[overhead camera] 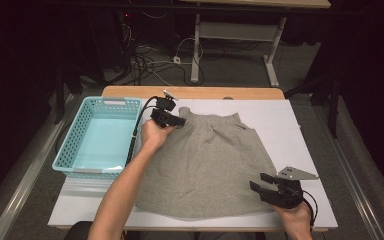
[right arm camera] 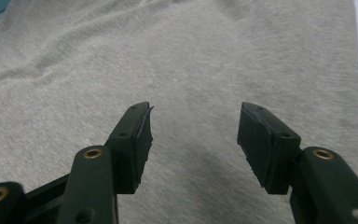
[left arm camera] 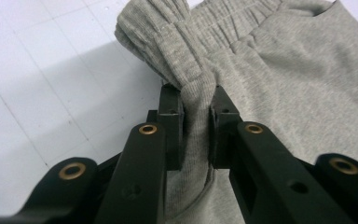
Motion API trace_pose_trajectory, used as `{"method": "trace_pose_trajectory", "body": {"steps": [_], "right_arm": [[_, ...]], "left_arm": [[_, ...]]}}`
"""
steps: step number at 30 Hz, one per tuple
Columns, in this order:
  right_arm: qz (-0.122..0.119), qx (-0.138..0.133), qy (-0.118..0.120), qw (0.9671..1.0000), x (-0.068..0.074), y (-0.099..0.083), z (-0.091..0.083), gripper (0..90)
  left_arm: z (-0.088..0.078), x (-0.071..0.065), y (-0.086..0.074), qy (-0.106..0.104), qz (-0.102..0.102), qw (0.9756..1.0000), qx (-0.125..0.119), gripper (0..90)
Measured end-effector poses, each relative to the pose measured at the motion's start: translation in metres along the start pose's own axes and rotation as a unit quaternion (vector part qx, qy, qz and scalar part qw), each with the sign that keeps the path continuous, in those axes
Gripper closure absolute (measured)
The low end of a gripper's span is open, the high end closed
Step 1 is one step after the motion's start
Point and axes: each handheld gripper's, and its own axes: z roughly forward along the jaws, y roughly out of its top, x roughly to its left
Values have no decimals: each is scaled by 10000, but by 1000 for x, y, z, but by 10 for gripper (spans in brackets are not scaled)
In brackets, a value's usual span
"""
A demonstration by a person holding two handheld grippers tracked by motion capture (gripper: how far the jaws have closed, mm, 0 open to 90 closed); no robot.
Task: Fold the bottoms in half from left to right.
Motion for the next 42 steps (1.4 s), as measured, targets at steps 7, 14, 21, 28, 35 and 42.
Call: {"method": "trace_pose_trajectory", "body": {"steps": [7,14,21,28,35,42], "right_arm": [[-70,-3,9,10000,3,1,1,450],[-121,-31,-11,9999,8,2,3,445],[-299,-97,102,9995,21,8,9,427],[-618,73,352,9974,45,21,27,432],[-732,385,739,9938,73,32,50,459],[-934,742,988,9879,98,39,77,510]], "left_arm": [[-7,-4,1,-94,83,9999,-64,779],[-14,-9,3,-195,171,9996,-120,779],[-17,-15,5,-236,243,9993,-147,778],[-24,-19,6,-285,296,9989,-209,777],[-25,-22,6,-310,346,9986,-267,777],[-23,-25,6,-348,340,9985,-250,777]]}}
